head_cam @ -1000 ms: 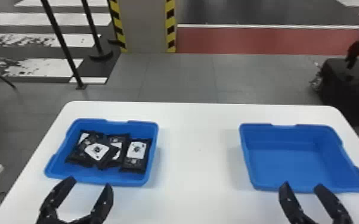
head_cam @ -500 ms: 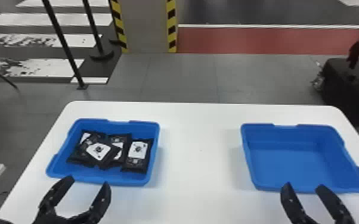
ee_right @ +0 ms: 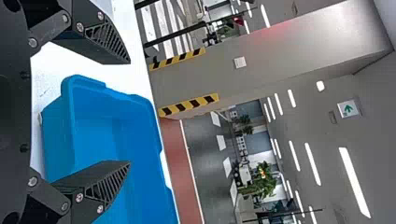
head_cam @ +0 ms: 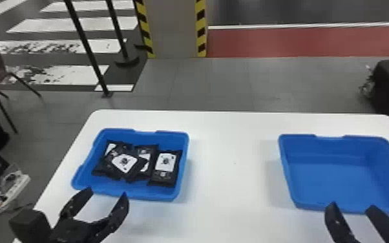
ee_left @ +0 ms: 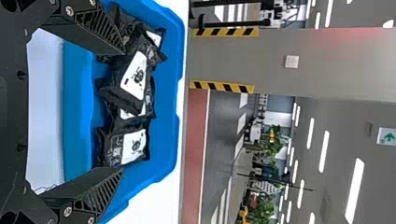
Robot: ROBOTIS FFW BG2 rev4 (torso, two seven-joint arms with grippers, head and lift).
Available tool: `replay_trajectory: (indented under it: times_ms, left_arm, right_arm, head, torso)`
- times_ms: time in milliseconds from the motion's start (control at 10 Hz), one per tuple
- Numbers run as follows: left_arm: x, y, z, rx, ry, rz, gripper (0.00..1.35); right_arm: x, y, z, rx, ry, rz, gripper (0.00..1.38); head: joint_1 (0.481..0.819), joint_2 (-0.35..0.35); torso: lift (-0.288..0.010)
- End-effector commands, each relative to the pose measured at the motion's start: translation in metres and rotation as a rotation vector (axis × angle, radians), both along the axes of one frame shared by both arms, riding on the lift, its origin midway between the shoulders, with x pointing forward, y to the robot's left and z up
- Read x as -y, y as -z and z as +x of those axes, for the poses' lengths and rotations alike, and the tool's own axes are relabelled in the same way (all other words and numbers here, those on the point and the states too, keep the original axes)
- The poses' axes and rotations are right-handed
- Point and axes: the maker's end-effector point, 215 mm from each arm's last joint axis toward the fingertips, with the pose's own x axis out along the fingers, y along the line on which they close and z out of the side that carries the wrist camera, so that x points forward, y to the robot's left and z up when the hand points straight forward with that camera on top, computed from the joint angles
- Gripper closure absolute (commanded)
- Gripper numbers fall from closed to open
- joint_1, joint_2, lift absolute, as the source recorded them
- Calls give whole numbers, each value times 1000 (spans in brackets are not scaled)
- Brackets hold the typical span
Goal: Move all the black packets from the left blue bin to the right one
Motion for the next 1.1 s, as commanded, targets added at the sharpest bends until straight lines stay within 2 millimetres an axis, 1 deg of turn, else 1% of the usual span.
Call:
replay_trajectory:
  times_ms: [0, 100, 300, 700, 900, 1000]
  left_arm:
    - [4, 11, 14, -24, -4, -40, 139]
    - [6, 15, 29, -30, 3, -62, 139]
    - [3, 12, 57, -30, 3, -94, 139]
    - [-2, 9, 93, -97, -25, -158, 139]
    - [5, 13, 106, -155, -45, -223, 139]
    - [7, 19, 109, -193, -50, -231, 139]
  right_arm:
    - [0, 1, -1, -2, 1, 4, 280]
    - [0, 1, -1, -2, 0, 4, 279]
    - [-2, 1, 0, -2, -1, 13, 280]
    - [-3, 2, -1, -6, -3, 19, 279]
    - [-3, 1, 0, -1, -3, 21, 279]
    - [-3, 1, 0, -1, -3, 21, 279]
  head:
    - [695, 125]
    - [695, 123]
    - [695, 111]
    - [695, 118]
    - [695, 117]
    - [695, 111]
  torso:
    - [-110]
    - [-110]
    - [-110]
    - [-110]
    - [-110]
    - [-110]
